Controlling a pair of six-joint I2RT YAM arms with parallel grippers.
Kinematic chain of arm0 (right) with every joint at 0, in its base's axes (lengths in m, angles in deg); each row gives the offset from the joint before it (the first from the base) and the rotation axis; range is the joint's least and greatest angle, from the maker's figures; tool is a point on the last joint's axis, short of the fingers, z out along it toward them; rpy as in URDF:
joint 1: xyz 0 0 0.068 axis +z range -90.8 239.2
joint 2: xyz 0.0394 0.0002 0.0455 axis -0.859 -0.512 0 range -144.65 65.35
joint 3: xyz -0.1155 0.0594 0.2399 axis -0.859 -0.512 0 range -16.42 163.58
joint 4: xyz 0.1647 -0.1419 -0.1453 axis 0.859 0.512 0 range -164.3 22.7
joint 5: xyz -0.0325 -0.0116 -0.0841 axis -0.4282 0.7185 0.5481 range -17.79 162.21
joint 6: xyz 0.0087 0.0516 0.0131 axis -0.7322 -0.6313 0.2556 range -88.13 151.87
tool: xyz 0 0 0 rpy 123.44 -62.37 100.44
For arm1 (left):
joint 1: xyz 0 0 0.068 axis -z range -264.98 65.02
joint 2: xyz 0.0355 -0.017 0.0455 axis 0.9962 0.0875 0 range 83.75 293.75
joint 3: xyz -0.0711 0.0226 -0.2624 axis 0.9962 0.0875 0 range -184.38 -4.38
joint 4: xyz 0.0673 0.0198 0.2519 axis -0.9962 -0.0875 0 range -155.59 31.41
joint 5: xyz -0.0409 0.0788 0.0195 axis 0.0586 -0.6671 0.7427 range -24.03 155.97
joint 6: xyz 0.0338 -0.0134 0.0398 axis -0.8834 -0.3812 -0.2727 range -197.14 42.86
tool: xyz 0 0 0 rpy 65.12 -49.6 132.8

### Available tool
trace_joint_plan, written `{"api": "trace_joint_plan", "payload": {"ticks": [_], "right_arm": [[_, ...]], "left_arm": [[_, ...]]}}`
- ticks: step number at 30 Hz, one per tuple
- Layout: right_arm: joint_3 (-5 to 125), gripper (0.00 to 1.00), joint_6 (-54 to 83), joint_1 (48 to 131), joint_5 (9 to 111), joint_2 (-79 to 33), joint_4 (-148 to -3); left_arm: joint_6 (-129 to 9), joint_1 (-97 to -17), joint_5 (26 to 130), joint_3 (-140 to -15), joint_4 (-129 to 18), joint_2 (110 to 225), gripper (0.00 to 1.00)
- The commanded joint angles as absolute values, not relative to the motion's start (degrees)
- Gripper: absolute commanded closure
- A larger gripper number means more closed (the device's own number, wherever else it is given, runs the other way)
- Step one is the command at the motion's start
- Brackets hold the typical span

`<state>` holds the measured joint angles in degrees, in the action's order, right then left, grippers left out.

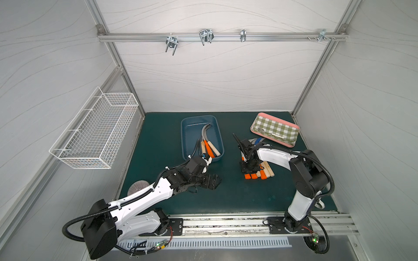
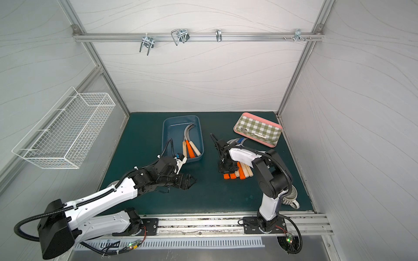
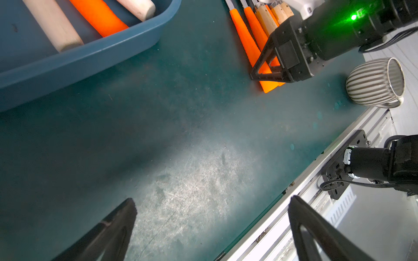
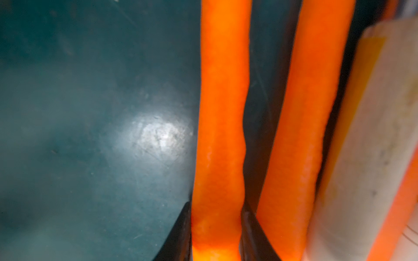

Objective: Put small sickles into storage boxes
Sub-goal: Pick up the sickle at the center of the board.

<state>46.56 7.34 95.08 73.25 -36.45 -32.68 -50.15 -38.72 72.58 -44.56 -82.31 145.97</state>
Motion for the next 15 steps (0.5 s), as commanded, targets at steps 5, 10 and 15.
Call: {"api": "trace_joint_plan", "payload": {"ticks": [5,10,15], "right_arm": [[50.9,0.88,8.1,96.2,72.9,-36.6,-29.9],[53.6,0.88,7.9,96.2,72.4,-36.5,-28.5],[56.3,0.88,7.8,96.5,72.2,-36.2,-27.3]], "left_arm": [[-50.7,-38.4,71.1,-48.1,-82.6,146.1,0.01],[-51.0,-38.4,69.6,-49.5,-84.5,146.3,0.01],[-51.8,-38.4,68.6,-51.2,-85.9,146.7,0.01]]}}
